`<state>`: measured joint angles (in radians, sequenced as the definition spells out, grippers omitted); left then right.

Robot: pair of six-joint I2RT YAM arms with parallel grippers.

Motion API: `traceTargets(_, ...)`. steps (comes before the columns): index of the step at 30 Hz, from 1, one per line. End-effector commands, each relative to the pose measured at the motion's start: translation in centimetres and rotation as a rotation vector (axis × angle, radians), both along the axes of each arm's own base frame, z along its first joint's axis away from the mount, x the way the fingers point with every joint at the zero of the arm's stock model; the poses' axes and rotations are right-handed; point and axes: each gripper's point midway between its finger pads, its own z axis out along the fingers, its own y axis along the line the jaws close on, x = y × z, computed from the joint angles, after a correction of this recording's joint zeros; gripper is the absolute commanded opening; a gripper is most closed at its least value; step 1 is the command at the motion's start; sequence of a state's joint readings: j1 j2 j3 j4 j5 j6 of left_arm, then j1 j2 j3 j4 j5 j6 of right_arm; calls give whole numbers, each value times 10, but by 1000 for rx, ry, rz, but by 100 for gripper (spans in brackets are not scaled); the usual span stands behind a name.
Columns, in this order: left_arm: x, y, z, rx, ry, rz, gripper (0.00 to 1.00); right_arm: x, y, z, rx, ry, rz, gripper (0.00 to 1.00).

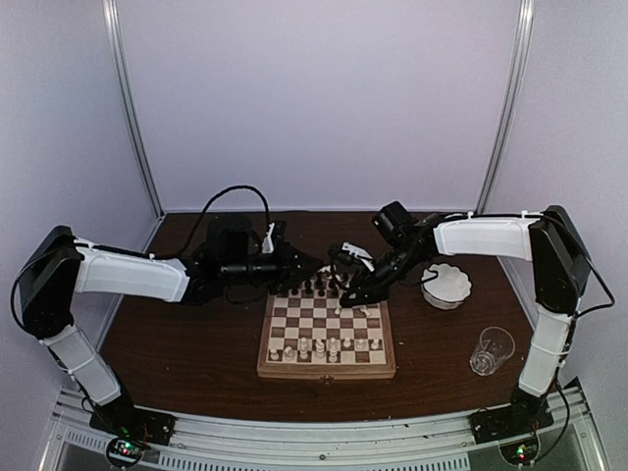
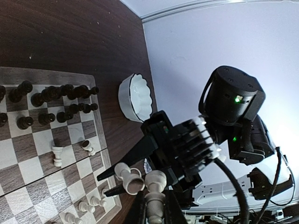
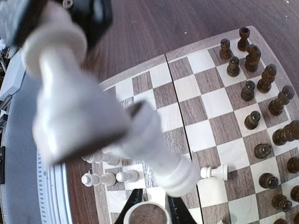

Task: Set up the chess pieces on the board
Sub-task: Adjust the chess pile on the chessboard.

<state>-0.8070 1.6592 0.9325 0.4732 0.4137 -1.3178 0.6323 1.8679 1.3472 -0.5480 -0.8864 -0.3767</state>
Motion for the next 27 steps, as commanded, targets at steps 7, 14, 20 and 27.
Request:
traceTargets(7,-5,33,-19,224,-69,9,3,-3,-23,-31,-169,-23,30,13)
traceTargets(14,-4,36,-38,265,-63,9,3,-3,-21,-52,-273,-8,65,15)
traceTargets(20,-4,36,-38,328,-87,-25,3,-5,-23,-58,-308,-28,72,27)
traceTargets(27,-12,45,-31,507,-140,-134,3,-4,-26,-47,-312,-47,66,38)
